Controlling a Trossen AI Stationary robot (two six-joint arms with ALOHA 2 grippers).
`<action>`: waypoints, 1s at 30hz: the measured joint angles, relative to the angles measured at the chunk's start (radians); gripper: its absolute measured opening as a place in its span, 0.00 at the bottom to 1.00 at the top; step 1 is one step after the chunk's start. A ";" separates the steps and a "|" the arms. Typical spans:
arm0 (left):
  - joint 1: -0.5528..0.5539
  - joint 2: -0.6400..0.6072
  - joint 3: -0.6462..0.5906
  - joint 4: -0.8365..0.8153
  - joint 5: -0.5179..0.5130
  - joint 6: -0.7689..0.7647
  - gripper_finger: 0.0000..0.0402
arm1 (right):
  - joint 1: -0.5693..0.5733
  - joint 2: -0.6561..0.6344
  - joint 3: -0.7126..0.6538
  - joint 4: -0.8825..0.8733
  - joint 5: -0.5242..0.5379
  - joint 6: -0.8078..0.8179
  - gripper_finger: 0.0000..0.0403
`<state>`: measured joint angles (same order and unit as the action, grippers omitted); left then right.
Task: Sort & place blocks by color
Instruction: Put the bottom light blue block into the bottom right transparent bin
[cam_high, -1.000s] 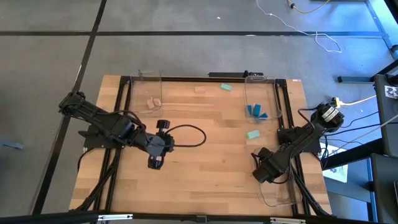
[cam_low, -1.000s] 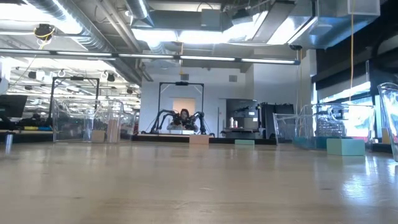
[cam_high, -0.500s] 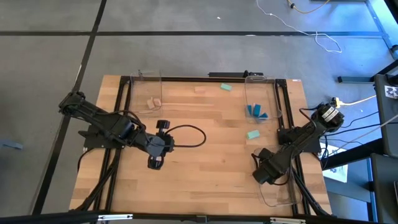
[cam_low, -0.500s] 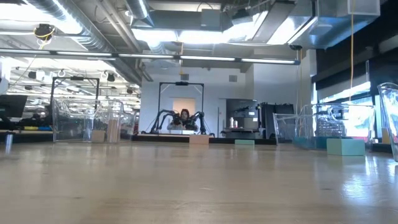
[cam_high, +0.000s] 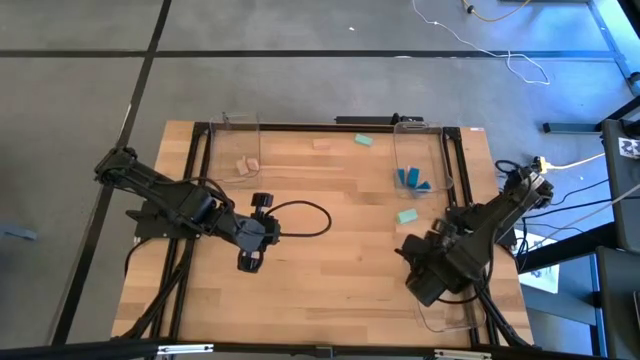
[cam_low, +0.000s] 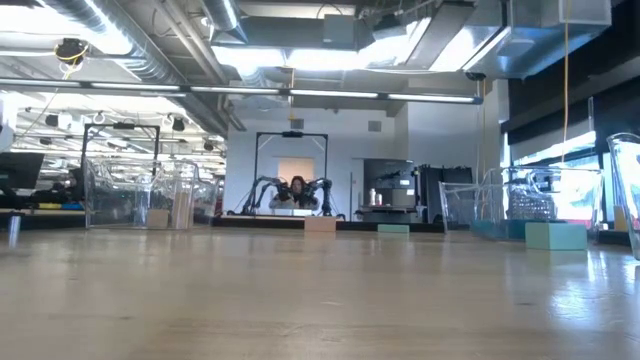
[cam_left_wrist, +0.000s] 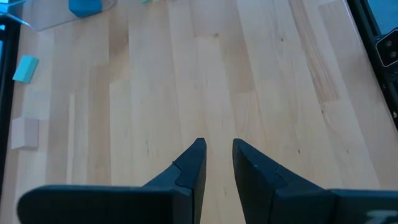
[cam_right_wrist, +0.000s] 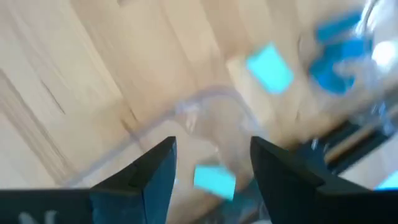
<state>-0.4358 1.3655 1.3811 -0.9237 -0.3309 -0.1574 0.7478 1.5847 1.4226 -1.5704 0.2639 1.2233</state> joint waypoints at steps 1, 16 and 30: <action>0.000 0.000 0.000 0.000 0.000 0.000 0.18 | -0.007 0.000 0.019 0.001 0.028 -0.030 0.51; 0.000 0.000 0.000 -0.001 0.000 0.000 0.18 | -0.389 0.000 0.030 -0.001 0.102 -0.283 0.46; 0.000 0.000 0.000 -0.003 0.000 0.000 0.18 | -0.770 0.000 0.029 0.064 -0.133 -0.650 0.46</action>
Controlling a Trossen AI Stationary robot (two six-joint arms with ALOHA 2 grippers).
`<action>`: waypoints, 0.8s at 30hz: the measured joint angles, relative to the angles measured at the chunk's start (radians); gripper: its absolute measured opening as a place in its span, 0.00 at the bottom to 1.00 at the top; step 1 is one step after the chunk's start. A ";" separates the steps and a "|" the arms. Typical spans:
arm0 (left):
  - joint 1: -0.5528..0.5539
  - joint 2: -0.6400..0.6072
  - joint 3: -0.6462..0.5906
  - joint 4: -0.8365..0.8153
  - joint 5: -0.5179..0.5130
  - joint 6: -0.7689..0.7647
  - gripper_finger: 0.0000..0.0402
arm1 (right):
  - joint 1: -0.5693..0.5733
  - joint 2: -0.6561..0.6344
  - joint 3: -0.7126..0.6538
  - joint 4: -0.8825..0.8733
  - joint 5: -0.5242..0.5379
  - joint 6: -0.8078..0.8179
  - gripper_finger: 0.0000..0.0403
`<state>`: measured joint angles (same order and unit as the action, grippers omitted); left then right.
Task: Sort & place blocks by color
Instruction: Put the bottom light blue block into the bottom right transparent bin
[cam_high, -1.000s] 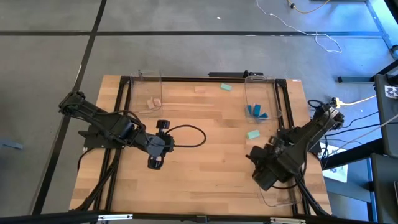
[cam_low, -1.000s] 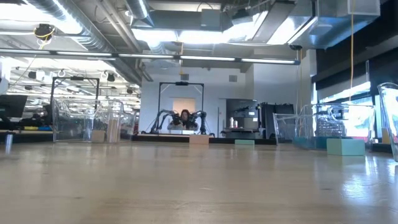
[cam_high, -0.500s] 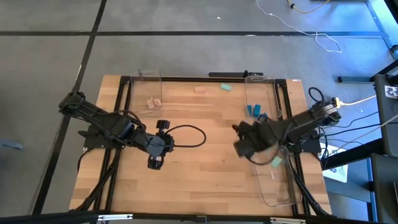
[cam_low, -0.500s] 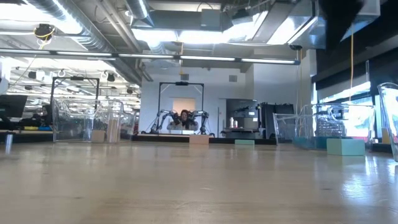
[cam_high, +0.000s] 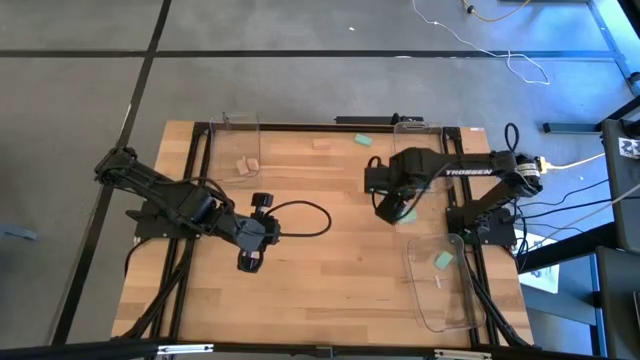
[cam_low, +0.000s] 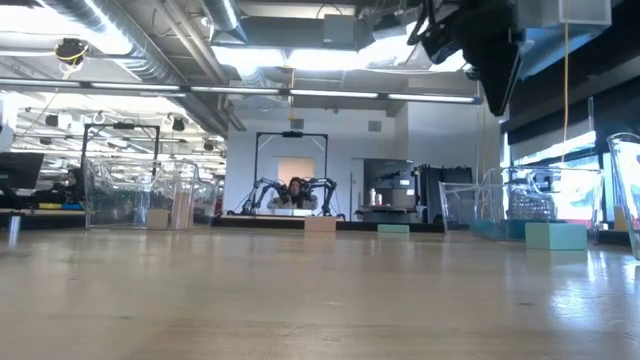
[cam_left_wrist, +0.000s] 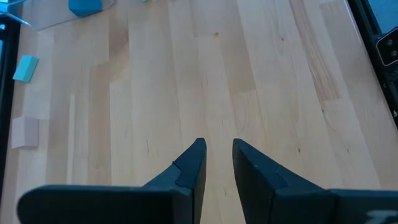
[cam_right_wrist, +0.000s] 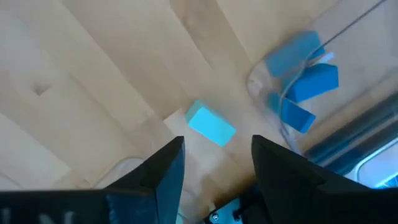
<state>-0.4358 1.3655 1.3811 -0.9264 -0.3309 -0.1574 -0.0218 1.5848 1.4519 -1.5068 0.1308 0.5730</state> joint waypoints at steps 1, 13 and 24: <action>0.000 0.000 0.000 0.000 0.000 0.000 0.18 | -0.012 0.000 -0.004 0.006 -0.002 -0.006 0.46; 0.000 0.000 0.000 0.000 0.000 0.000 0.18 | -0.107 0.001 -0.236 0.200 -0.108 0.065 0.46; 0.000 0.000 0.000 -0.007 0.000 0.000 0.18 | -0.146 0.001 -0.427 0.362 -0.109 0.287 0.46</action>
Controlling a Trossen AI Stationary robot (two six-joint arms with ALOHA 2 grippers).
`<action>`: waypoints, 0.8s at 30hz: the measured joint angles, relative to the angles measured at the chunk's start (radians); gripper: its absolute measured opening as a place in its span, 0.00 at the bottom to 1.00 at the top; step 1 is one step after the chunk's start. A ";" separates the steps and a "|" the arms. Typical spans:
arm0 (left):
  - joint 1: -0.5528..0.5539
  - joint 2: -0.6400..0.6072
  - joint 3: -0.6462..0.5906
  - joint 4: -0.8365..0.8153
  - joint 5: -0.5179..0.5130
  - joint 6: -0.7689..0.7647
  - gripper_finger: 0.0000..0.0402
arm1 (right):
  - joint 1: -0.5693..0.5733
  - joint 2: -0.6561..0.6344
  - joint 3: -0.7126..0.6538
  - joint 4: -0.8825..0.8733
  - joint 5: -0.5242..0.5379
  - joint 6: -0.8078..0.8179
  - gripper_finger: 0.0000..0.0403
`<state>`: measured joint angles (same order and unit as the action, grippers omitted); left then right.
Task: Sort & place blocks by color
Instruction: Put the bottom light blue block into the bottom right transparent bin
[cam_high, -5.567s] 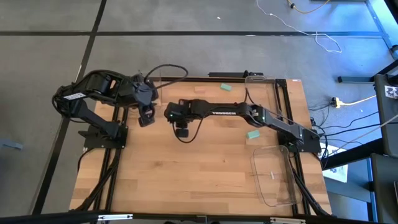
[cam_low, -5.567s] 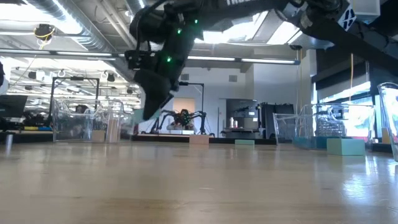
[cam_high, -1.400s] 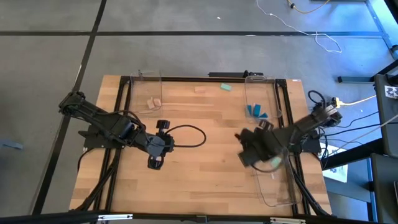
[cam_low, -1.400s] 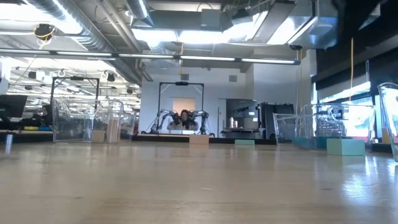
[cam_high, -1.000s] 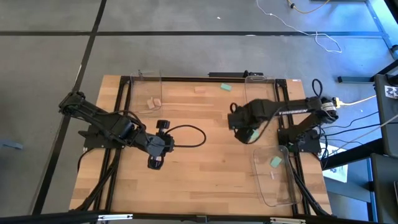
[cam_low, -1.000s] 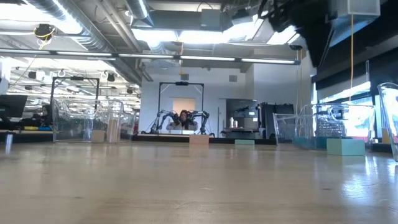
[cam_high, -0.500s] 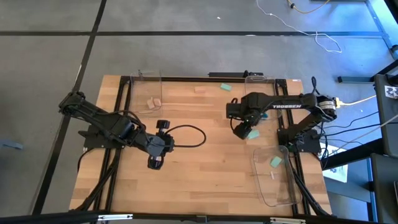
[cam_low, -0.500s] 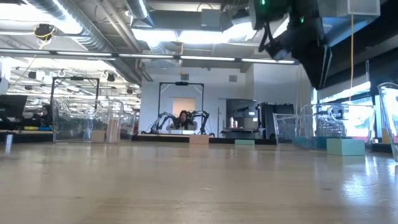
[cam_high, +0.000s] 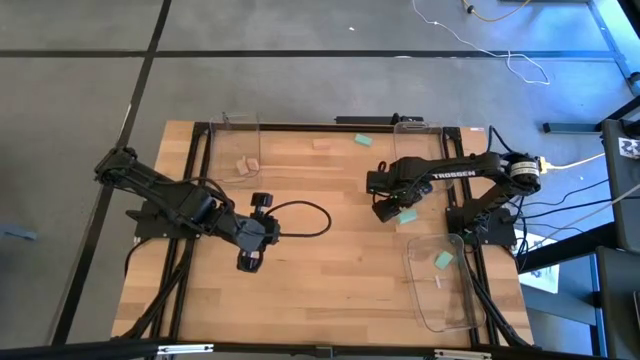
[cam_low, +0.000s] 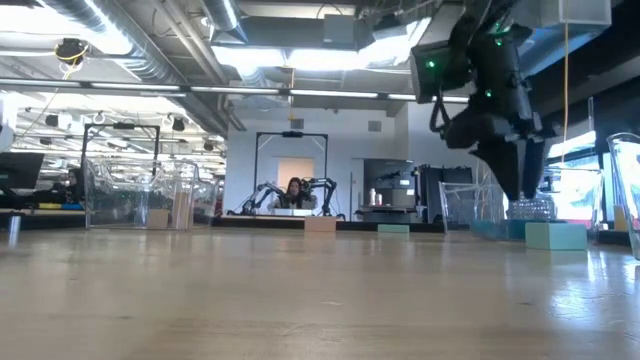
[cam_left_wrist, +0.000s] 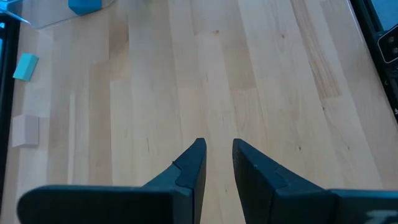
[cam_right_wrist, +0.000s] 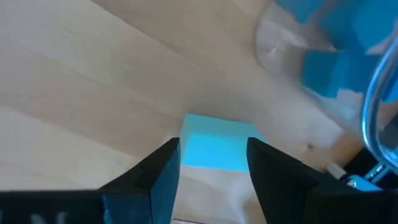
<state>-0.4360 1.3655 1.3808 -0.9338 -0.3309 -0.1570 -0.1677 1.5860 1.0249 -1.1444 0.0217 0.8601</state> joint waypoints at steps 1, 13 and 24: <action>0.000 0.000 0.000 0.000 0.000 0.001 0.18 | 0.000 0.000 -0.009 0.001 0.000 0.018 0.46; 0.019 0.000 0.000 0.000 0.000 0.003 0.18 | 0.000 0.000 -0.090 0.099 -0.133 0.116 0.46; 0.020 0.000 0.000 0.000 0.000 0.003 0.18 | 0.000 0.000 -0.115 0.160 -0.156 0.137 0.46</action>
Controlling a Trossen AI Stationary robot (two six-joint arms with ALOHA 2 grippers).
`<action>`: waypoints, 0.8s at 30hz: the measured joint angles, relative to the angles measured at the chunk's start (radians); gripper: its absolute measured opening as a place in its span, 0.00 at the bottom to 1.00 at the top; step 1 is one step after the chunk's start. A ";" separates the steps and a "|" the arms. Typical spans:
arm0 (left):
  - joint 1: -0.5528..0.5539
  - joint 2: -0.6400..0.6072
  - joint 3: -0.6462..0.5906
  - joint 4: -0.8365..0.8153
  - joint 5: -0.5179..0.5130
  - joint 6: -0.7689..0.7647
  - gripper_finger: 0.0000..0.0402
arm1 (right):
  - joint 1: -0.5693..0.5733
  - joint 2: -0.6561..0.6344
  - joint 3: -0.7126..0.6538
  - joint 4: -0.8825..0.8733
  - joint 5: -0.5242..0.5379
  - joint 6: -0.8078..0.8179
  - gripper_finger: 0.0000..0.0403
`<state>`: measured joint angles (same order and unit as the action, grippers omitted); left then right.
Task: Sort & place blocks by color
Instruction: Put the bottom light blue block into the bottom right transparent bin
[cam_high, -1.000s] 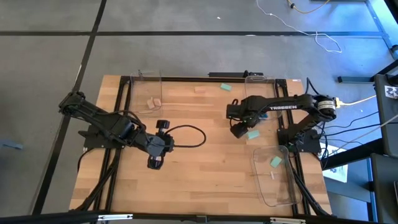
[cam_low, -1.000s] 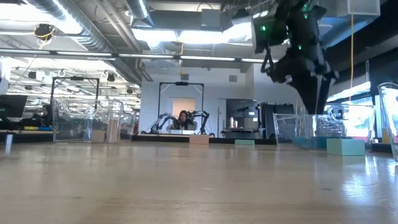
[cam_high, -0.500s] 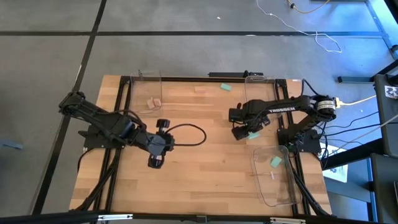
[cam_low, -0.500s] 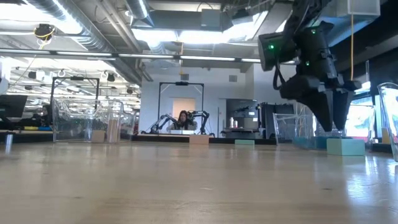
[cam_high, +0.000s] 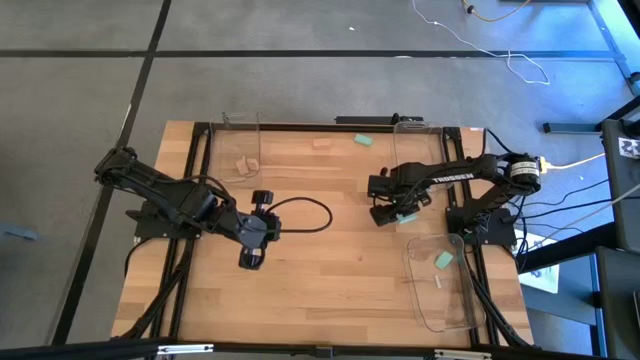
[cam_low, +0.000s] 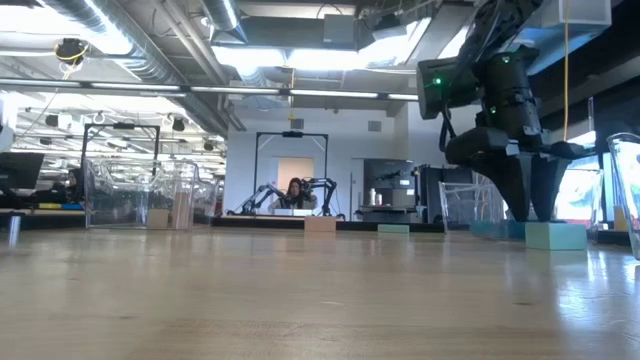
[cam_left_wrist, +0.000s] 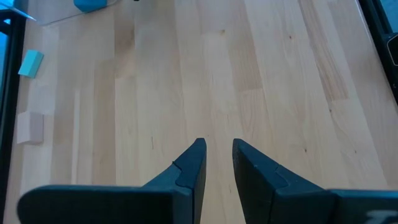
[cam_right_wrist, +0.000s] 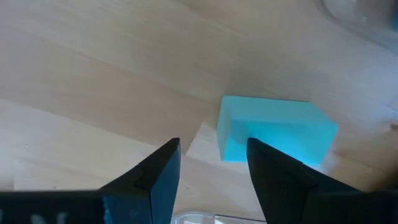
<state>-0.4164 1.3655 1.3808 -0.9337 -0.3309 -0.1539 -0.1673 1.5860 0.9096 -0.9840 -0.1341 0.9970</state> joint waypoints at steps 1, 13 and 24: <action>0.000 0.000 0.000 0.000 0.000 0.000 0.18 | 0.000 0.000 0.000 0.001 0.000 0.000 0.46; 0.000 0.000 0.000 0.000 0.002 0.000 0.18 | 0.000 0.054 0.006 0.015 -0.001 -0.011 0.46; -0.001 0.000 0.000 -0.001 0.003 0.000 0.18 | 0.023 0.064 0.076 0.162 0.000 -0.150 0.46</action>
<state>-0.4171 1.3655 1.3808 -0.9344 -0.3279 -0.1539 -0.1447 1.6497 0.9857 -0.8215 -0.1336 0.8471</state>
